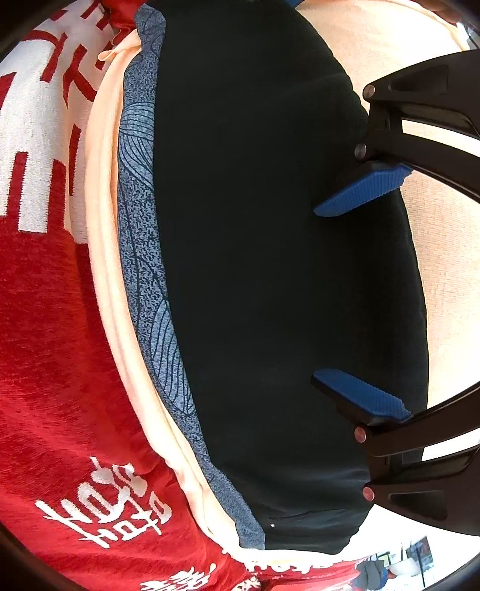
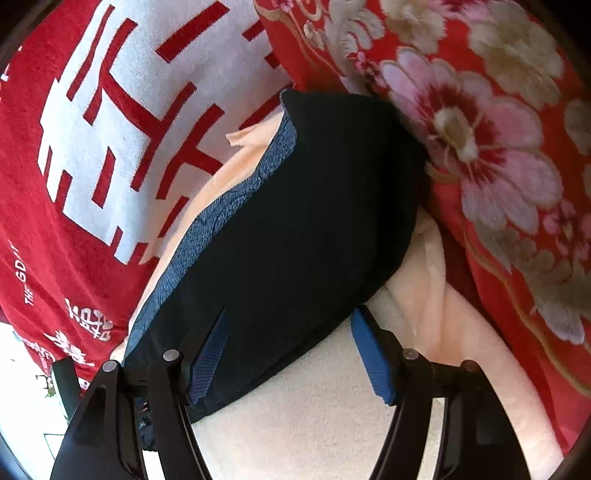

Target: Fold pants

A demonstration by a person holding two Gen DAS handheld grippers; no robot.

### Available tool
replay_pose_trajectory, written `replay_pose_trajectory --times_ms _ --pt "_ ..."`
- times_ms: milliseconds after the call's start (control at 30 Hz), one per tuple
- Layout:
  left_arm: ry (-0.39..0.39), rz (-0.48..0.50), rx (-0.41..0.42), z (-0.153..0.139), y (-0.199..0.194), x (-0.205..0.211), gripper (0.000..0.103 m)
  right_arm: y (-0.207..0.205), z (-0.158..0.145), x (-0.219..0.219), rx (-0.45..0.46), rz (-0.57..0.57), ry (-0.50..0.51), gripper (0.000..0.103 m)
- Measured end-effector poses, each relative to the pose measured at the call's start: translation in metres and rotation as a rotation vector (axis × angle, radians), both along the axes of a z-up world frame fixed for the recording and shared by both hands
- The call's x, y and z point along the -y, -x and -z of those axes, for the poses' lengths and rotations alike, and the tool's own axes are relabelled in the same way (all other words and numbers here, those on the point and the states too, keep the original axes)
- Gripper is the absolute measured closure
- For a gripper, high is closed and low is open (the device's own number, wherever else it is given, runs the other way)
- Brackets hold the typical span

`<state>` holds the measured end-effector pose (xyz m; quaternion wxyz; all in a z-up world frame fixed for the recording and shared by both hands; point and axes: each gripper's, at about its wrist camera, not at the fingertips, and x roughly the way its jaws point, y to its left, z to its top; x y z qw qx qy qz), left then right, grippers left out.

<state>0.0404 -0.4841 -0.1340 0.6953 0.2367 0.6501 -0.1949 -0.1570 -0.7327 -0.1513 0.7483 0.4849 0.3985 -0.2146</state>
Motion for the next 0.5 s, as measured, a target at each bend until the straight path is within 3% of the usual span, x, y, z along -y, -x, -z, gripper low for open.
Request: replay_pose_trajectory --times_ms 67,267,500 --pt "-0.016 -0.005 0.016 0.001 -0.001 0.0 0.009 -0.001 0.0 0.001 0.01 0.014 0.003 0.031" --pt "-0.002 -0.032 0.005 0.004 -0.008 -0.007 0.008 0.006 0.001 0.0 0.033 0.044 -0.008 0.032" --pt "-0.001 -0.015 0.022 0.006 -0.01 -0.007 0.008 -0.024 0.002 0.008 0.077 0.045 0.034 0.031"
